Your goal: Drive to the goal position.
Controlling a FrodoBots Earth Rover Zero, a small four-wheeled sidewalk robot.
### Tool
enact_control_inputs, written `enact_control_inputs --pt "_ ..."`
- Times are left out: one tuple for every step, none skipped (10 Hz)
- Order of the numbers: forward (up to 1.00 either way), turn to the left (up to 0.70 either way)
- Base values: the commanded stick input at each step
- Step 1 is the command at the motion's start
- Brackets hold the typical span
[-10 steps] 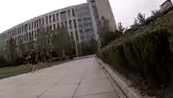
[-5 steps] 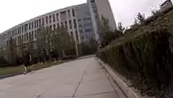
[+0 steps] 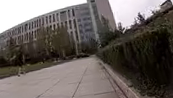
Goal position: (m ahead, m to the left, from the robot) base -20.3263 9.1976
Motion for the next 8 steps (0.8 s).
enact_control_inputs --pt "0.06 0.00" --pt "0.06 0.00" --pt "0.07 0.00" --pt "0.06 0.00" --pt "0.06 0.00" --pt "0.06 0.00" --pt "0.07 0.00" --pt "0.07 0.00"
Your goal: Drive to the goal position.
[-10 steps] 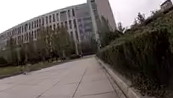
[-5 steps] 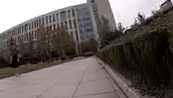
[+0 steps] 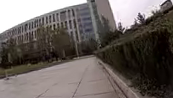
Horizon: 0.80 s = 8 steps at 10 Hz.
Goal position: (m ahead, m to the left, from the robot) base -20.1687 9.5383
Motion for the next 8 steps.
enact_control_inputs --pt "0.06 0.00" --pt "0.06 0.00" --pt "0.06 0.00" --pt "0.07 0.00" --pt "0.06 0.00" --pt "0.07 0.00" --pt "0.07 0.00" --pt "0.06 0.00"
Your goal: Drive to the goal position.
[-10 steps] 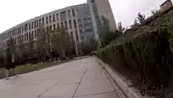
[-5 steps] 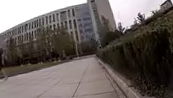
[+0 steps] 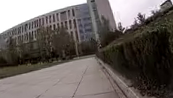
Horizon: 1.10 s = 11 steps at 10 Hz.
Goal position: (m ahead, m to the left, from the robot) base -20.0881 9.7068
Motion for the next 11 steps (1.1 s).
enact_control_inputs --pt "0.06 0.00" --pt "0.06 0.00" --pt "0.06 0.00" --pt "0.06 0.00" --pt "0.07 0.00" --pt "0.06 0.00" --pt "0.06 0.00" --pt "0.06 0.00" --pt "0.07 0.00" --pt "0.07 0.00" --pt "0.07 0.00"
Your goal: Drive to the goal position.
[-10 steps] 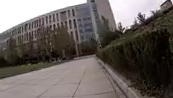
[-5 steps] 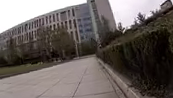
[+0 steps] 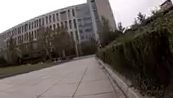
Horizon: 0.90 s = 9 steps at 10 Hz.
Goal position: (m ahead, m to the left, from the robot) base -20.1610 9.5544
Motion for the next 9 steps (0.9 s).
enact_control_inputs --pt "0.07 0.00" --pt "0.06 0.00" --pt "0.06 0.00" --pt "0.06 0.00" --pt "0.07 0.00" --pt "0.06 0.00" --pt "0.07 0.00" --pt "0.07 0.00" --pt "0.06 0.00"
